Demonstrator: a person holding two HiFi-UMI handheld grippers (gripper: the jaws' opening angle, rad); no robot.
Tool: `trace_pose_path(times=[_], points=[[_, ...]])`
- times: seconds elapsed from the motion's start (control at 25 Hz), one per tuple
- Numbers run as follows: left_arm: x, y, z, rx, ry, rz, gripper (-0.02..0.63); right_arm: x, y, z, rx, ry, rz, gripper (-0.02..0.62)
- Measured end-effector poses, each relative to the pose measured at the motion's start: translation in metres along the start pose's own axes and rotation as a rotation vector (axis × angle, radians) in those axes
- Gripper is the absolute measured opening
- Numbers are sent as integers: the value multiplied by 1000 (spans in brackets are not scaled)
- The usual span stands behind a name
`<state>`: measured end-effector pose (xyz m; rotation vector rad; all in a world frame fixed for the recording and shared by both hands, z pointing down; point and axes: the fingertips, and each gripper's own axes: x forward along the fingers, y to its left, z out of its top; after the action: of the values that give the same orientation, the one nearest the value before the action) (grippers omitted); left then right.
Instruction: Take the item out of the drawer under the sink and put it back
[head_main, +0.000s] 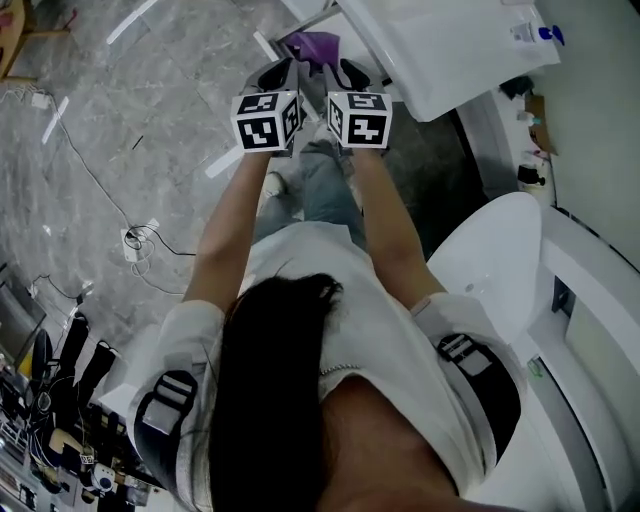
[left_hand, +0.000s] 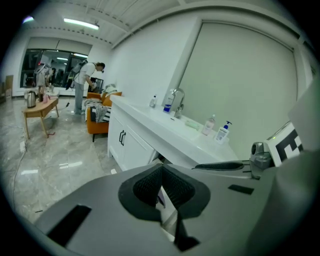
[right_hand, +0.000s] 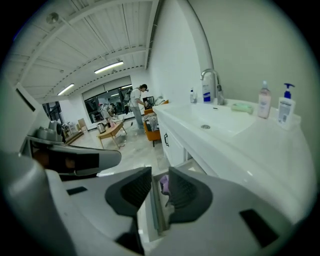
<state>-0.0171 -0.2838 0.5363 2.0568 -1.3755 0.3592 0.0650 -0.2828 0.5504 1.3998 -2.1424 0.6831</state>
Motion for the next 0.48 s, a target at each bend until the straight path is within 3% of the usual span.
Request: trace_pose_path(times=[0.08, 0.48], points=[[6, 7, 0, -4, 6, 11, 3, 12, -1, -1, -5, 16, 13, 112], [44, 37, -10, -26, 49, 57, 3, 78, -8, -18, -32, 125, 94, 249]])
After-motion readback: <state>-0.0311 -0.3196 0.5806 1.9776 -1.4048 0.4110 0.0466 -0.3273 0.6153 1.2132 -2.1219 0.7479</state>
